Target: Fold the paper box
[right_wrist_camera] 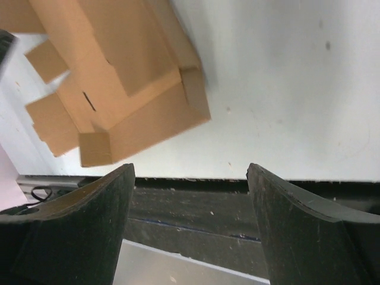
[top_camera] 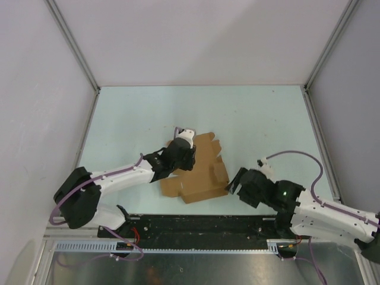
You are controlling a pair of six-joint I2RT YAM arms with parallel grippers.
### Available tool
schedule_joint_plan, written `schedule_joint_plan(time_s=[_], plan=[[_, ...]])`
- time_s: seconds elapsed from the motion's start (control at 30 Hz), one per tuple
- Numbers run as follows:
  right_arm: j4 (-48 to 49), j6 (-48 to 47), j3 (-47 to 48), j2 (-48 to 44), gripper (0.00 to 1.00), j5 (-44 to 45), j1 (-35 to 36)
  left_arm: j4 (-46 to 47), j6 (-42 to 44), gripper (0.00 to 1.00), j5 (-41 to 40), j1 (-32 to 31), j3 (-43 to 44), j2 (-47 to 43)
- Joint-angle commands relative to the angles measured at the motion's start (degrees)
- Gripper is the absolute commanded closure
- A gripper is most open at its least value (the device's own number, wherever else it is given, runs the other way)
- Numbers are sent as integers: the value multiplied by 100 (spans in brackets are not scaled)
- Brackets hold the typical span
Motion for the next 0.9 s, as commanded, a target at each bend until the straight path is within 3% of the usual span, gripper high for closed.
schedule_joint_plan(time_s=[0.0, 0.1, 0.23, 0.4, 0.6, 0.87], plan=[[-33, 2440, -278, -38, 19, 1565, 1380, -180, -67, 59, -214, 13, 251, -455], [309, 3136, -269, 568, 18, 1882, 1997, -259, -93, 58, -223, 56, 251, -613], [1265, 3523, -278, 1438, 17, 2032, 2202, -330, -102, 57, -214, 100, 225, -806], [1890, 3831, -382, 2106, 19, 2182, 2150, -444, -75, 57, -223, 144, 172, -1043], [2769, 3533, -489, 2581, 27, 1839, 1737, -505, -49, 56, -241, 197, 137, -1220], [3105, 3357, -497, 3127, 35, 1716, 1543, -567, -23, 56, -232, 232, 93, -1290]])
